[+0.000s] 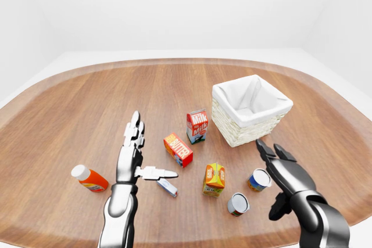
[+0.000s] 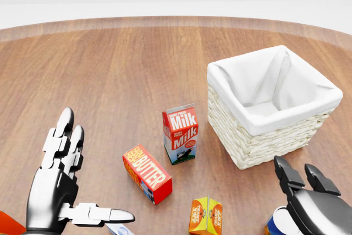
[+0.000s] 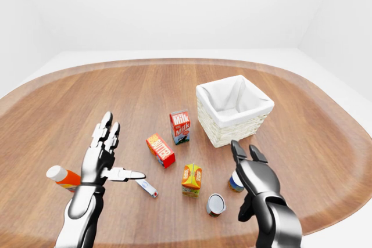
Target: Pick up the alphabet soup and the tomato sauce, and put them in the basket.
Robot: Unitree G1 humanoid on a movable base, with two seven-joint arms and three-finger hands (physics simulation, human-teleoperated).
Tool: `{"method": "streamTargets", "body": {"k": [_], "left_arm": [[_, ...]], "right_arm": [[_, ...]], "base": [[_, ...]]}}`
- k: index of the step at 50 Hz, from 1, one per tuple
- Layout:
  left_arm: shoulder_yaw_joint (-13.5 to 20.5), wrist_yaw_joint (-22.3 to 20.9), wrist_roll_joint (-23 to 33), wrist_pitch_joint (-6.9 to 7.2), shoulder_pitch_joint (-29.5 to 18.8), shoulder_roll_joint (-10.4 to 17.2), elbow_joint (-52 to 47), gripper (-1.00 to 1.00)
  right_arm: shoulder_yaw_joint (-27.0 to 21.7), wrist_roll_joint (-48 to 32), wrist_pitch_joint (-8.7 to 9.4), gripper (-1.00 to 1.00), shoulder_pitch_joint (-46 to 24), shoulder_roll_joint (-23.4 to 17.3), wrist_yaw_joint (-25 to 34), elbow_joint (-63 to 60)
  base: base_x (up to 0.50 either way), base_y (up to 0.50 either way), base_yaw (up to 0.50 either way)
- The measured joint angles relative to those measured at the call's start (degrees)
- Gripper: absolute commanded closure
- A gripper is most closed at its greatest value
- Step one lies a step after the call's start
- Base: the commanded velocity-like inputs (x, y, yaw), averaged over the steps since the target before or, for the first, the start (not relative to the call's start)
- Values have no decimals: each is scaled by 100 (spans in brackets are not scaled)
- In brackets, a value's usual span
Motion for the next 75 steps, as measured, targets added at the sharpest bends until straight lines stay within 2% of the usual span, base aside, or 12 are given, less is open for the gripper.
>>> {"method": "streamTargets", "body": {"k": [21,75], "left_arm": [[-4,-5,25,0,-1,3,27,-100],[0,2,31,0,-34,5,58,-100]], "right_arm": [[130,-322,250,-100,-254,-232,0,727],[68,-192,324,-100,-323,-427,-283,1538]], "base": [[0,0,0],[0,0,0]]}}
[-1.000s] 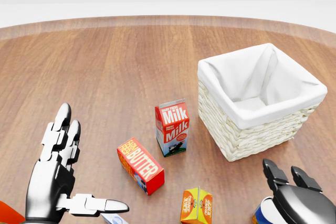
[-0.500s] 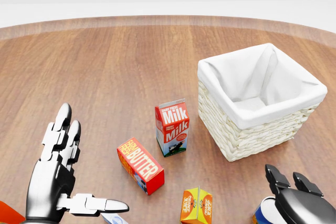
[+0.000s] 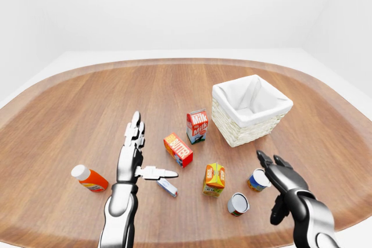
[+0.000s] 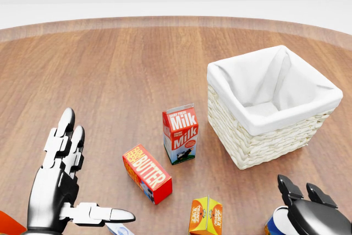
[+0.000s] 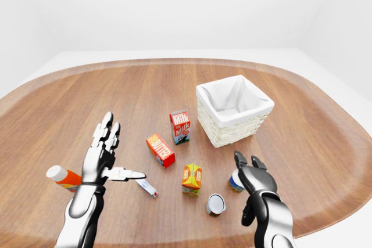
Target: Pick up the alphabet soup and the tomato sauce, and put them in the basket.
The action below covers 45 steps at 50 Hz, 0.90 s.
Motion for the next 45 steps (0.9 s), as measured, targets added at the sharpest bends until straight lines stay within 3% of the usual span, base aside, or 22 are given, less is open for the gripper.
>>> {"method": "streamTargets", "body": {"k": [45], "left_arm": [[-1,2,1,0,-2,0,-2,-100]], "right_arm": [[192,132,199,-100,-377,-259,-414,907]], "base": [[0,0,0]]}}
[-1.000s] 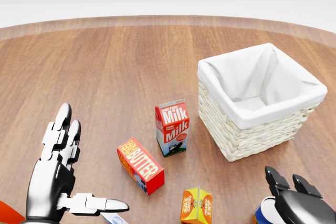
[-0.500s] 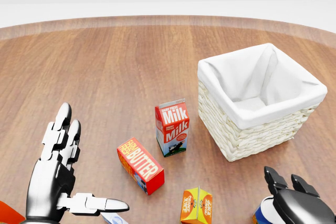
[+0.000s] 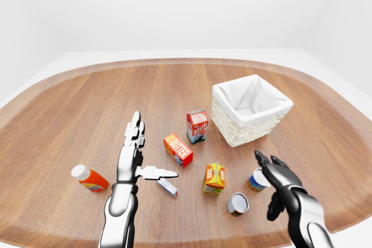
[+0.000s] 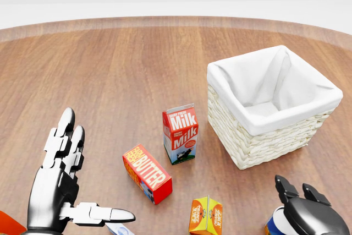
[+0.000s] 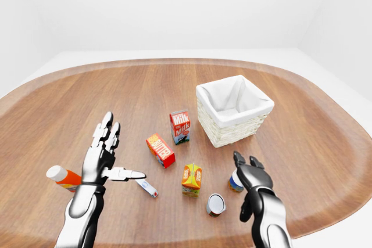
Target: Pick up the alphabet soup and the tomato sauce, and put them in the basket.
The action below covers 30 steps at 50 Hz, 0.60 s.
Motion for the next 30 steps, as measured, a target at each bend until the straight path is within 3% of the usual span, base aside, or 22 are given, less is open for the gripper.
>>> {"method": "streamTargets", "body": {"k": [30], "left_arm": [[0,0,0,0,0,0,0,-100]], "right_arm": [[140,206,0,-100,-309,-181,-258,707]], "base": [[0,0,0]]}}
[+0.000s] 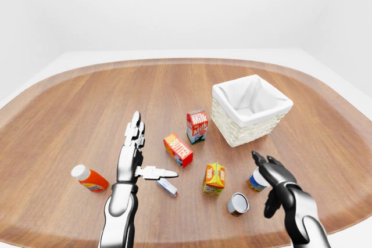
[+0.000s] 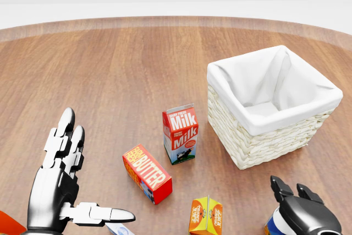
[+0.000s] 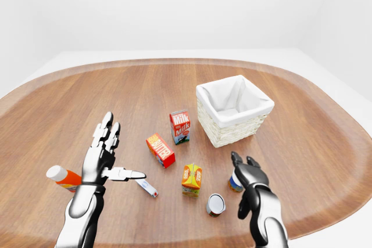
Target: Pick up the alphabet soup and the tomato sauce, and put them in the basket.
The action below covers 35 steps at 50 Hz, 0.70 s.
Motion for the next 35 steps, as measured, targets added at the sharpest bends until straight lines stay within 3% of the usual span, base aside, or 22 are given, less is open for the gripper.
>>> {"method": "streamTargets", "body": {"k": [35], "left_arm": [[0,0,0,0,0,0,0,-100]], "right_arm": [[142,311,0,-100,-307,-204,-343,816]], "base": [[0,0,0]]}}
